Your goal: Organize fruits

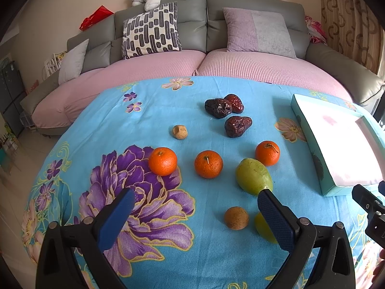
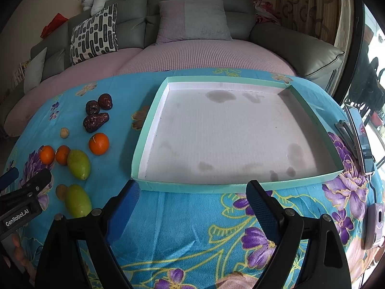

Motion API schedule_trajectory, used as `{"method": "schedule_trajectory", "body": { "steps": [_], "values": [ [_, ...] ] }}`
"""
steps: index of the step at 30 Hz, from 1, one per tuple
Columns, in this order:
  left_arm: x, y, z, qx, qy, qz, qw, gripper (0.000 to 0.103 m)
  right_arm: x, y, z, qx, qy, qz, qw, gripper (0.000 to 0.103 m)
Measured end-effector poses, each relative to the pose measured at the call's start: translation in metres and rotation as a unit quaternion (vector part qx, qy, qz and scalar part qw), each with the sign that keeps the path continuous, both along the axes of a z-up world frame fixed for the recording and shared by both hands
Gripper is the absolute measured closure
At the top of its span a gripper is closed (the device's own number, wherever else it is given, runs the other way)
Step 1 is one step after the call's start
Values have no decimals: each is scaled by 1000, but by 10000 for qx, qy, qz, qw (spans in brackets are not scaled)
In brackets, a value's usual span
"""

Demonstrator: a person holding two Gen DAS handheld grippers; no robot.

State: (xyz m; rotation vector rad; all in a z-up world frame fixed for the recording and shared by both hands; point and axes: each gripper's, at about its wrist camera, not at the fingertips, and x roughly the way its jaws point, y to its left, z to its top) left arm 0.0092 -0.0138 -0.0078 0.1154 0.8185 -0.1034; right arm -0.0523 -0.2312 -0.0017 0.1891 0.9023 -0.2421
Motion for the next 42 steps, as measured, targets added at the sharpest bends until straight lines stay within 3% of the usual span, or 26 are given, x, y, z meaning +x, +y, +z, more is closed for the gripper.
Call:
{"method": "schedule_trajectory", "body": {
  "steps": [42],
  "values": [
    [0,3,-5,16,38,34,10000,0,0,-1,-4,7,50,9,10000,12]
  ]
}}
